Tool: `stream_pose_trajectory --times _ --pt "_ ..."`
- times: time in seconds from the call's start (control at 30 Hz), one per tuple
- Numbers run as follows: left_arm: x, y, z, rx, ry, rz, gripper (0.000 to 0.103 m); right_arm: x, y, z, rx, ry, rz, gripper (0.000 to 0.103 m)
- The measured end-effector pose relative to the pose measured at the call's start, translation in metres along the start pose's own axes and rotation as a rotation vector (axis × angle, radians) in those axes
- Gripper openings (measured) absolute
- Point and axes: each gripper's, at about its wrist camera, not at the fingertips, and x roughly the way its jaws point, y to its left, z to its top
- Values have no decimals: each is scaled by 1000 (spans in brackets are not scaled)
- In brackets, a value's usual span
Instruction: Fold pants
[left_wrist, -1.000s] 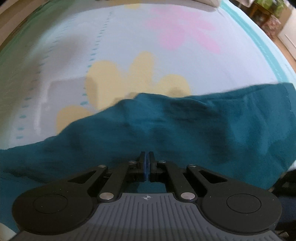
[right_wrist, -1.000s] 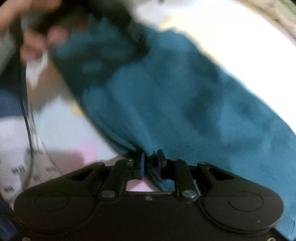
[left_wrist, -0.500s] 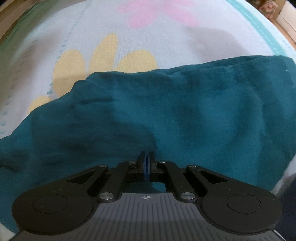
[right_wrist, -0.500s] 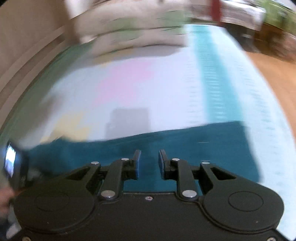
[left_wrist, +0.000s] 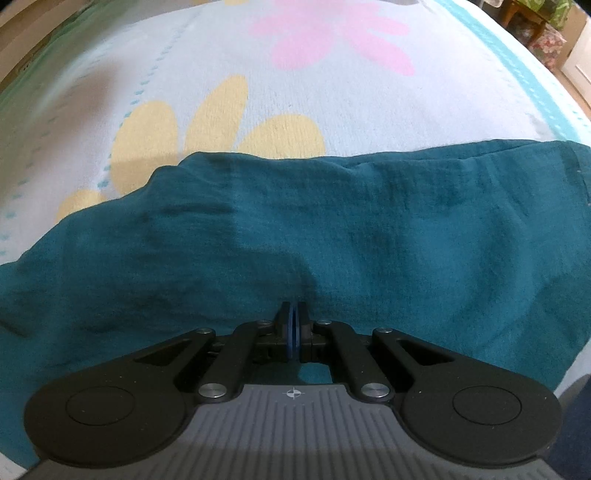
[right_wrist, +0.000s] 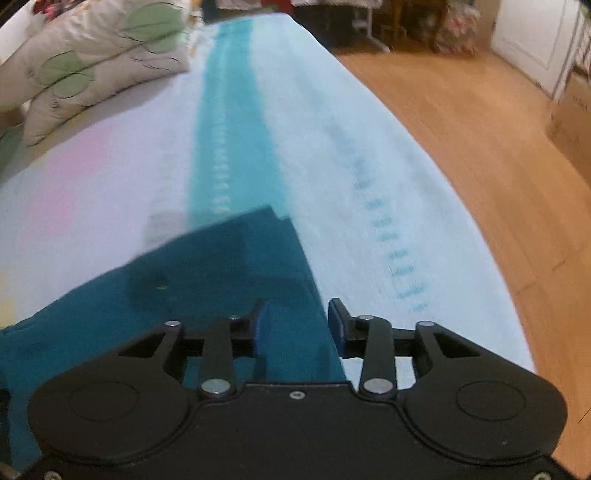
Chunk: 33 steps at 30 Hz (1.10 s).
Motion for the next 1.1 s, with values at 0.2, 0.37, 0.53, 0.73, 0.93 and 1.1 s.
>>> stream_pose_trajectory --times 0.2,0.37,0.53,0.73,0.93,1.1 --pt "-2 -7 1 23 -6 17 3 6 -21 -19 51 54 73 51" --pt "-7 -14 2 17 -5 16 3 11 -26 -24 83 67 165 32" --pt "-8 -13 2 12 -2 11 3 -16 -15 -9 131 84 297 12" --pt "-7 -10 3 3 1 5 3 -59 -12 10 199 24 396 10" --pt "-8 -9 4 -14 5 -6 3 -43 -6 7 73 28 88 19" --pt "-7 -6 4 -18 7 -9 3 -14 2 -2 -99 45 0 60"
